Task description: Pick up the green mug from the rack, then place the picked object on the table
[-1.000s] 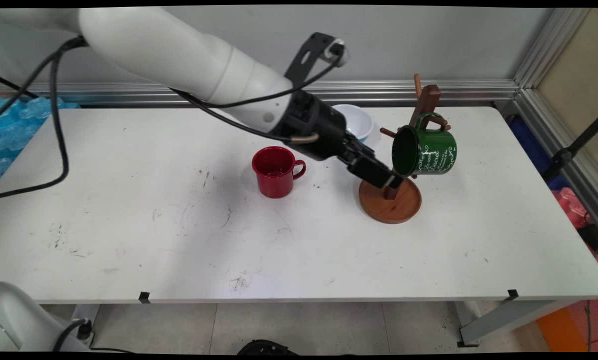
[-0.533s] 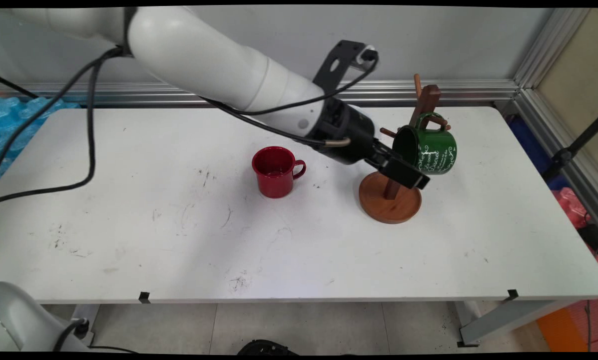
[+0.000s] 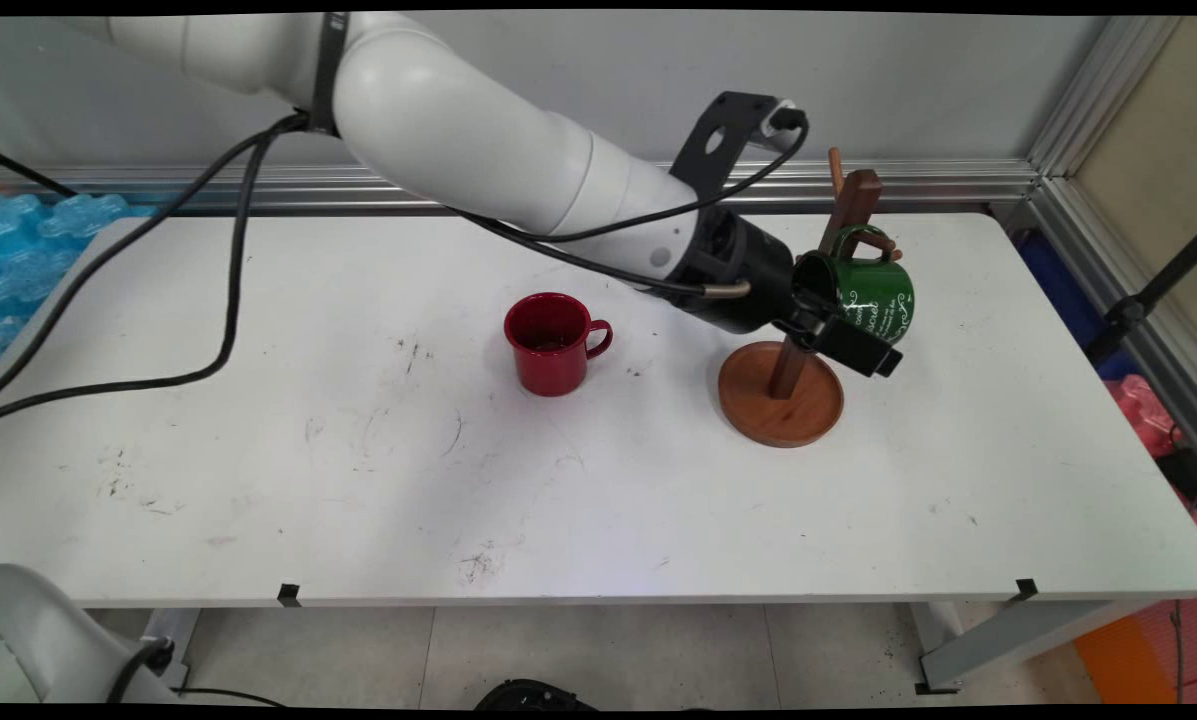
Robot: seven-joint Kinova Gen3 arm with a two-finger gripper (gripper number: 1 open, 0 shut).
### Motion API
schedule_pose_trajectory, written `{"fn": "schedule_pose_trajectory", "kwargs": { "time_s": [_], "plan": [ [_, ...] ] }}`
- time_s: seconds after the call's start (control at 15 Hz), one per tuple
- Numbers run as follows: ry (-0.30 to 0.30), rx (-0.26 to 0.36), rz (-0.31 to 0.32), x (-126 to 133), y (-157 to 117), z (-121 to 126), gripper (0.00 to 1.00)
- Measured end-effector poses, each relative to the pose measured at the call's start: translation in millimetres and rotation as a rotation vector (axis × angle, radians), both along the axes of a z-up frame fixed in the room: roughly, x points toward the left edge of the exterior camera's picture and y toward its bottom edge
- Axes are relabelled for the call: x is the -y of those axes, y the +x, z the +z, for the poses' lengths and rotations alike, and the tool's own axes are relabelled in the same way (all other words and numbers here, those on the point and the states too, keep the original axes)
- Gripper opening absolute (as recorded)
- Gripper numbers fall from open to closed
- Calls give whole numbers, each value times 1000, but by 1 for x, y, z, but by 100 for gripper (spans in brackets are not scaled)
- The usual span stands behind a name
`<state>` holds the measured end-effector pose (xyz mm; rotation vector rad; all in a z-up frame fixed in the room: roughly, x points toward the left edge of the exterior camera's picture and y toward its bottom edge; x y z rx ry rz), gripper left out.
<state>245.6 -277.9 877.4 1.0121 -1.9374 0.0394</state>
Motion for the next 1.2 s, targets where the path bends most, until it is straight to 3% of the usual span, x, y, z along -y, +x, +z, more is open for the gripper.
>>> {"fn": "schedule_pose_trajectory", "kwargs": {
  "time_s": [0.47, 0.53, 1.2],
  "plan": [
    [-5, -17, 8, 5, -10, -3, 100],
    [-7, -21, 9, 6, -11, -3, 0],
    [-38, -16, -56, -4, -11, 1, 0]
  ]
}}
